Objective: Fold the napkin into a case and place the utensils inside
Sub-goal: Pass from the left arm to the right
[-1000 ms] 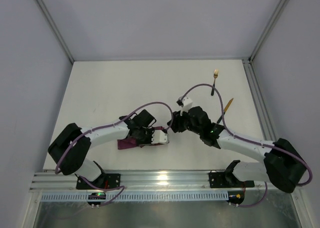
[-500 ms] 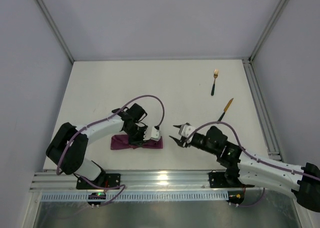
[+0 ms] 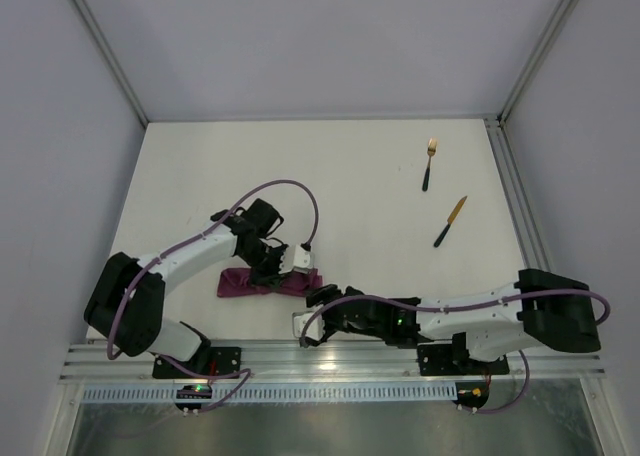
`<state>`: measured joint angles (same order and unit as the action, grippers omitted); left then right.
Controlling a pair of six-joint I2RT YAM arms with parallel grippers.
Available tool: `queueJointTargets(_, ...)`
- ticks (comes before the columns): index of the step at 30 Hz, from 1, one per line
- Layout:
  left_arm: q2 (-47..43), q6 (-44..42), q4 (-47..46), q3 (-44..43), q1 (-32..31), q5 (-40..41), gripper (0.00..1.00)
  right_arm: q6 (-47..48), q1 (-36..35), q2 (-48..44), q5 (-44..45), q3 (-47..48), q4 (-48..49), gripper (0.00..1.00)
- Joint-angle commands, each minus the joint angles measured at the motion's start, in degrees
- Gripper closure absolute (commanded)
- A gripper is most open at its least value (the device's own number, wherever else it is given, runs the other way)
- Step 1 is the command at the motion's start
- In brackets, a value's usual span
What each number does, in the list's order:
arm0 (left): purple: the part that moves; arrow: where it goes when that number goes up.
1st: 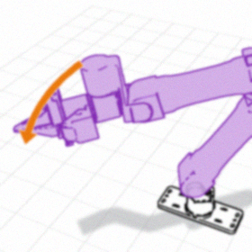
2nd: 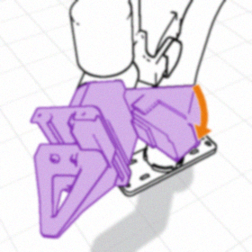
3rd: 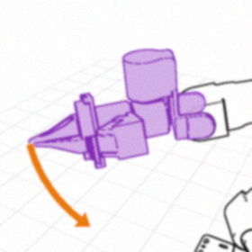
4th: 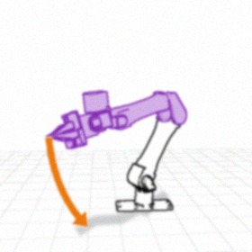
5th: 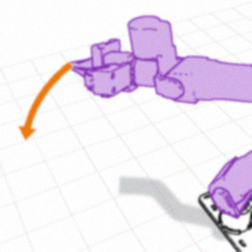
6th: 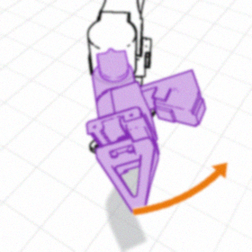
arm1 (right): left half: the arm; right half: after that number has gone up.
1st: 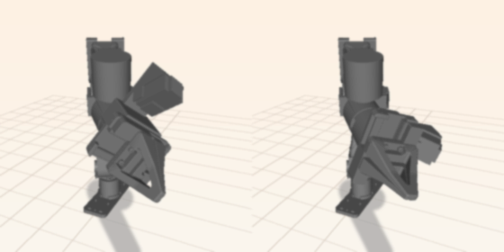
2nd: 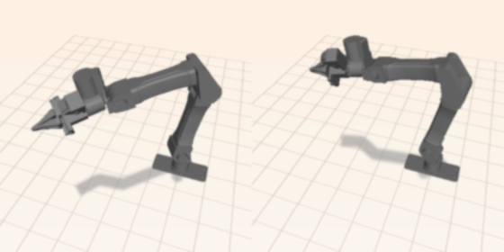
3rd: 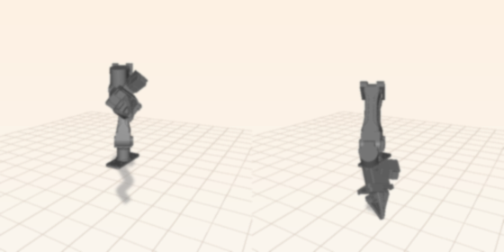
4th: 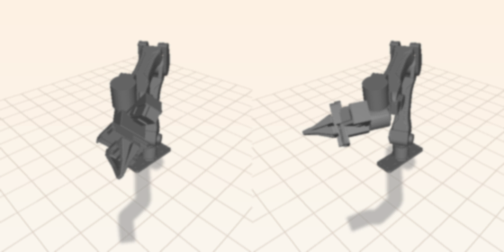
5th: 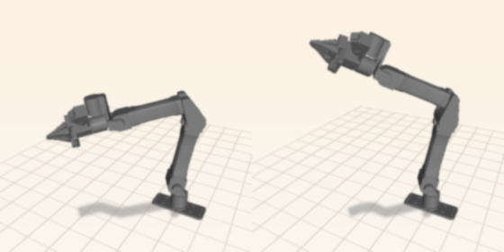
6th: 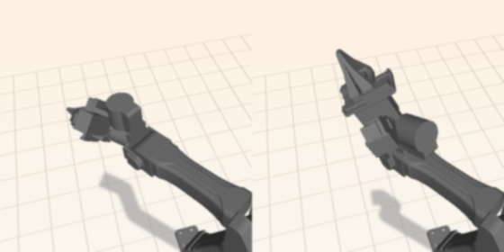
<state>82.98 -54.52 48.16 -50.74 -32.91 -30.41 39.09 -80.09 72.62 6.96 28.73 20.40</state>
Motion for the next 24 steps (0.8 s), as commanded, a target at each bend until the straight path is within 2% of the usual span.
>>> queueJointTargets(1,-1.51,-0.94,1.93,-1.99,0.30,-2.81,0.80,1.42,-0.06,8.11,5.16,3.42,12.53,0.40)
queueJointTargets(7,-1.68,-1.29,2.38,-1.91,0.39,-2.90,0.80,2.66,0.20,18.69,12.02,8.53,16.51,0.38)
queueJointTargets(15,-1.15,-1.73,2.03,-0.50,0.47,-3.34,0.80,0.20,0.99,22.12,6.40,8.71,11.78,0.37)
queueJointTargets(24,-0.36,-1.64,1.85,0.12,0.47,-3.77,0.80,-2.17,1.08,28.97,8.23,12.66,10.01,0.37)
